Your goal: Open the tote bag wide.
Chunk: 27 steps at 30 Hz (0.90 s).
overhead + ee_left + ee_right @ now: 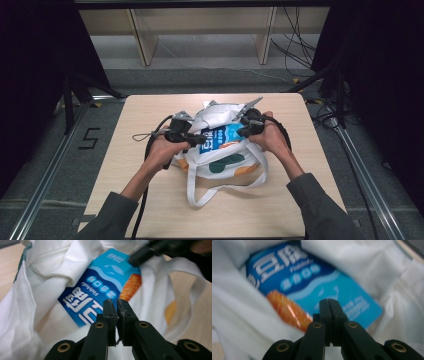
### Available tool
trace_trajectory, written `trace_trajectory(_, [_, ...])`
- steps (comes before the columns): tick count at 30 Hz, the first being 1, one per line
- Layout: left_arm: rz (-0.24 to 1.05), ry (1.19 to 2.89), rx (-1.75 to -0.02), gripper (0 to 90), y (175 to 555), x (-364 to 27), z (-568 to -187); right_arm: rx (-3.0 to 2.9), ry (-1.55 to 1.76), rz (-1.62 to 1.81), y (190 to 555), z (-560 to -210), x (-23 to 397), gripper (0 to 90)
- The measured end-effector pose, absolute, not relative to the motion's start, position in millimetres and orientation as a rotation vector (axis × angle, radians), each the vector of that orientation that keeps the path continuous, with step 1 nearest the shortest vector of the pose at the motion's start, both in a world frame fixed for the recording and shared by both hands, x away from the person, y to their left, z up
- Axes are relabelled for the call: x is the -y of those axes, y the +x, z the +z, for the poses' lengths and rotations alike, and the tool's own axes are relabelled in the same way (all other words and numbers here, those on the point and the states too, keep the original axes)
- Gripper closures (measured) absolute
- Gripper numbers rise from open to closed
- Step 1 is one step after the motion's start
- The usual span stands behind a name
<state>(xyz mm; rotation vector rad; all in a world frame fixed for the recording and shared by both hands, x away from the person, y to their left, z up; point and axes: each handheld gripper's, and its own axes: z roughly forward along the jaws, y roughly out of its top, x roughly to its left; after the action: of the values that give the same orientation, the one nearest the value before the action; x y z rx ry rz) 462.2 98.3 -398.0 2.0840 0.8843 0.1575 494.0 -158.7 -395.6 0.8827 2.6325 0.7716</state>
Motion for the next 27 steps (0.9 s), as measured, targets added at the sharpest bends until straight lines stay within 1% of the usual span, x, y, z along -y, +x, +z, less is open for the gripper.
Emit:
trace_trajectory(2, [0.188,2.159,-0.914,85.0,474,-96,-407,-2.650,0.877,0.770,486,-402,168,90.0])
trace_trajectory(4, [0.178,2.207,-0.951,85.8,483,-99,-418,-2.661,0.914,0.810,477,-403,176,90.0])
trace_trajectory(7, [0.167,2.186,-0.996,86.9,487,-105,-425,-2.721,0.884,0.765,461,-408,184,90.0])
trace_trajectory(9, [0.194,2.194,-0.999,87.9,485,-108,-428,-2.754,0.859,0.733,447,-420,188,90.0])
trace_trajectory(11, [0.192,2.205,-0.997,88.7,485,-112,-432,-2.759,0.869,0.744,433,-437,192,90.0])
trace_trajectory(13, [0.196,2.185,-1.023,89.2,484,-114,-435,-2.731,0.893,0.786,427,-447,196,90.0])
trace_trajectory(15, [0.219,2.179,-1.019,89.2,481,-112,-434,-2.733,0.889,0.795,427,-444,197,90.0])
trace_trajectory(17, [0.234,2.188,-1.003,88.3,479,-111,-429,-2.719,0.879,0.803,430,-434,194,90.0])
trace_trajectory(19, [0.232,2.181,-0.979,88.1,477,-109,-424,-2.651,0.894,0.912,436,-416,192,90.0])
trace_trajectory(22, [0.224,2.208,-0.960,88.0,477,-105,-426,-2.570,0.867,0.969,458,-388,183,90.0])
trace_trajectory(23, [0.231,2.235,-0.956,88.2,477,-106,-426,-2.553,0.868,0.968,468,-384,177,90.0])
trace_trajectory(25, [0.201,2.222,-0.939,88.4,475,-109,-427,-2.541,0.877,0.935,491,-383,167,90.0])
trace_trajectory(27, [0.182,2.232,-0.927,88.4,471,-114,-426,-2.542,0.885,0.884,513,-393,158,90.0])
